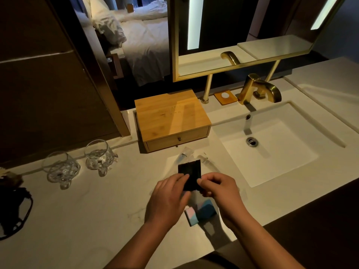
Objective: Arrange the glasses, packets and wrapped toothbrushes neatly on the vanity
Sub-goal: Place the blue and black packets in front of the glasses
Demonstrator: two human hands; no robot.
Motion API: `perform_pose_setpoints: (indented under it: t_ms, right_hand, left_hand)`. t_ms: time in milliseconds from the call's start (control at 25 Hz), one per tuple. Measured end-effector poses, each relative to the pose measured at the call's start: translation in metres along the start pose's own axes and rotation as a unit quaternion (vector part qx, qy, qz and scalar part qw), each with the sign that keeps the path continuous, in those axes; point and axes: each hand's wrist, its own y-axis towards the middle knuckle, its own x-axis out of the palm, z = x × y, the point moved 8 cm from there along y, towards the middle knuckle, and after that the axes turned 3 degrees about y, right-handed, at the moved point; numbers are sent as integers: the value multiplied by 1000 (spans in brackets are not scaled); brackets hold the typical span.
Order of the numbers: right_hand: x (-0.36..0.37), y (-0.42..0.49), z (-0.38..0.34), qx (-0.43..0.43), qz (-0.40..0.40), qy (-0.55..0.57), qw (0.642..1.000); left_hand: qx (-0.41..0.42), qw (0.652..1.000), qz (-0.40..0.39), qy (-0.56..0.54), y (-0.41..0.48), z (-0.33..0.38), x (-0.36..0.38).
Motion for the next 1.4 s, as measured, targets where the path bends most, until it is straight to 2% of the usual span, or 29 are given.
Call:
perform_pose_setpoints:
  t_ms: [120,160,200,240,320,360,440,520,640,720,800,920,960,1000,1120,1160,1280,1400]
  right_hand:
    - [11,-5,3,-17,-41,-42,998]
    - [8,-6,7,-35,-45,-92,994]
    - [6,-5,12,-62,-50,-186,979]
    - [7,-6,19,-93,-69,-306,945]
    - [17,-9,41,-135,-131,-495,848]
    - [23,-11,51,-142,-153,-540,815]
    - [35,-14,61,-169,-156,-576,785]
    - [41,-12,60,-197,-126,-571,787]
    - [52,-8,49,-174,-105,-523,828]
    - [71,-9,42,-158,-109,-487,852]
    - [102,-13,34,-180,-128,-469,855]
    - [162,-20,23,-220,-179,-455,844]
    - [183,-19,20,-232,-192,-453,839]
    - [204,-18,18,-240,-207,-450,835]
    - [264,-16,11,-261,-252,-437,823]
    - [281,-16,9,-275,-267,-432,816]
    - [325,-24,8,-301,-319,-407,801]
    - [333,-16,8,-323,-298,-387,811]
  left_hand:
    - [34,996,84,-1,-17,-24,-23]
    - [3,995,101,-21,-23,-36,-31]
    - [-70,990,106,-67,-30,-55,-37]
    - [-159,972,106,-133,-38,-76,-39]
    - [-304,908,101,-272,-57,-114,-34]
    - [-342,882,108,-307,-66,-129,-34]
    - [-389,846,116,-344,-82,-158,-37]
    - [-415,831,122,-350,-95,-182,-40]
    - [-463,802,111,-361,-109,-217,-38]
    - [-474,796,87,-366,-109,-229,-39]
    - [-468,813,77,-338,-104,-237,-46]
    - [-440,864,61,-238,-112,-230,-66]
    - [-433,871,64,-225,-118,-231,-71]
    - [-434,863,67,-248,-126,-231,-74]
    - [-450,808,52,-377,-143,-234,-77]
    - [-454,802,59,-384,-144,-237,-80]
    - [-464,789,127,-383,-150,-256,-101]
    - [-493,744,199,-405,-164,-287,-111]
